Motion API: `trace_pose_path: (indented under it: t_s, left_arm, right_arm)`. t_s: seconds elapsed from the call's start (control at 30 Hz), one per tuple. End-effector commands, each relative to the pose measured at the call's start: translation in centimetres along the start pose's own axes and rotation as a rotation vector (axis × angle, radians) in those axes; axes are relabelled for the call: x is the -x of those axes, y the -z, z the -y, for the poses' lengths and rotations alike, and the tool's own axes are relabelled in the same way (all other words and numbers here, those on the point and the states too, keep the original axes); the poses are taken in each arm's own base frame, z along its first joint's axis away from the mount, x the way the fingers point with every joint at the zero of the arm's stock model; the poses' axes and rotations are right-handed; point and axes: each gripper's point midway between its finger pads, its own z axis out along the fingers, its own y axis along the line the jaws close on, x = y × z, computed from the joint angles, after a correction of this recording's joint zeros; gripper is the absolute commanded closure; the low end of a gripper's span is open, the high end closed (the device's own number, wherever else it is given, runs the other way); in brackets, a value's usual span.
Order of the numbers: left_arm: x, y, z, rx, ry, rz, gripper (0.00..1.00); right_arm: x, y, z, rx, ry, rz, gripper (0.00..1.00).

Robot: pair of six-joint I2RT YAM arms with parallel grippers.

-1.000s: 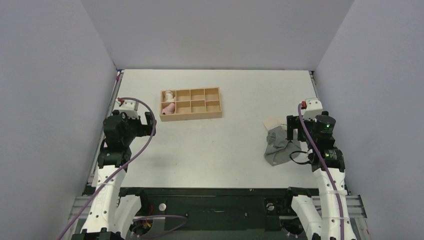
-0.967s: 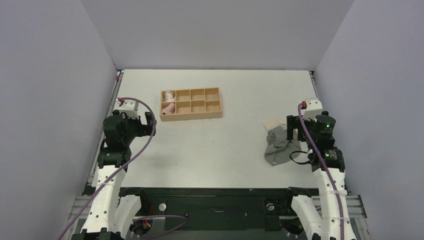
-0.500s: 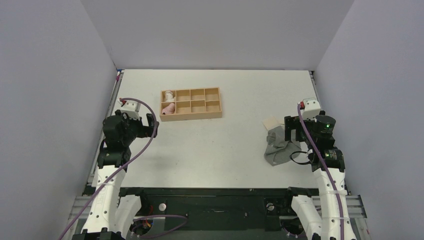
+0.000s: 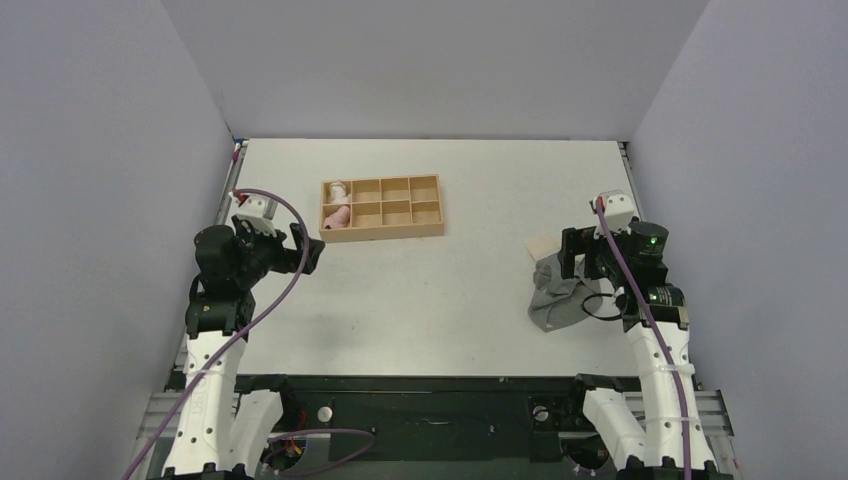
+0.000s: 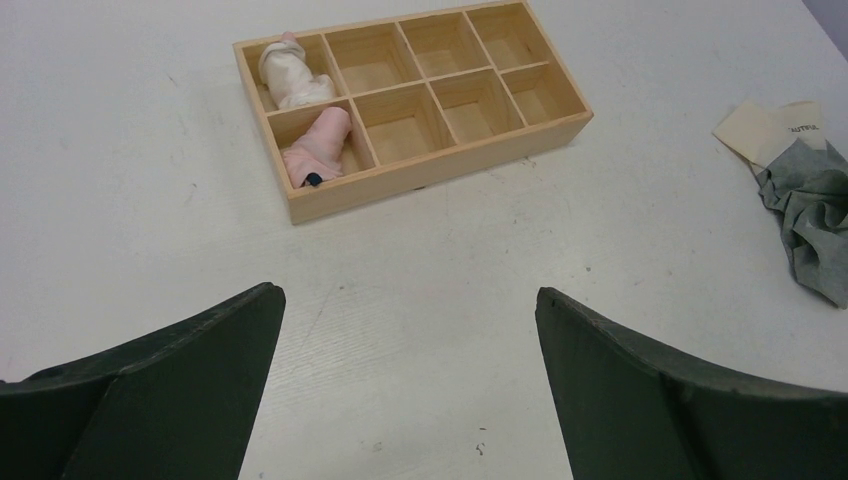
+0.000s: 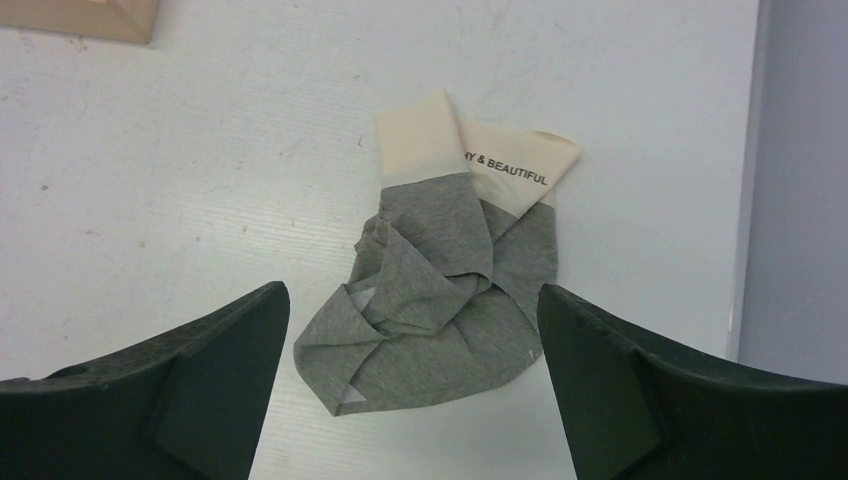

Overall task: Roll the underwear
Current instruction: Move the storage box to the corner of the board.

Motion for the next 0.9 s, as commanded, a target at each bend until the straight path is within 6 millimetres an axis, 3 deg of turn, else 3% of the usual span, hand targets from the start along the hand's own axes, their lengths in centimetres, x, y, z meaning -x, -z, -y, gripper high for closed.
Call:
trace_pose_path:
  t_s: [0.0, 0.23, 0.37, 0.57, 0.8, 0.87]
  left_arm:
    - [2.7, 1.4, 1.6, -0.054, -0.055, 0.045, 0.03]
    - [3.9, 1.6, 2.4, -0.092, -0.071, 0.032, 0.03]
    - [4.1, -0.1, 2.4, -0.096, -0.066, -0.024, 0.03]
    - [2.4, -6.0, 3.3, -0.028, -0.178, -0.188, 0.03]
    - [-1.2, -14.9, 5.2, -0.025, -0.224, -0.366, 0.01]
    - [-2.4, -17.3, 5.4, -0.020, -0.203, -0.418, 0.07]
  right_arm:
    - [3.7, 0.0, -0.9, 0.081, 0.001, 0.050, 0.10]
    - [2.3, -2.6, -1.9, 0.181, 0.019, -0.029, 0.10]
    - [1.3, -3.7, -2.0, 0.181, 0.012, -0.075, 0.10]
    - [1.4, -3.7, -1.6, 0.142, 0.030, -0.058, 0.11]
    - [0.8, -3.7, -1.3, 0.124, 0.048, -0.070, 0.11]
    - [0.7, -3.7, -1.4, 0.129, 0.048, -0.072, 0.11]
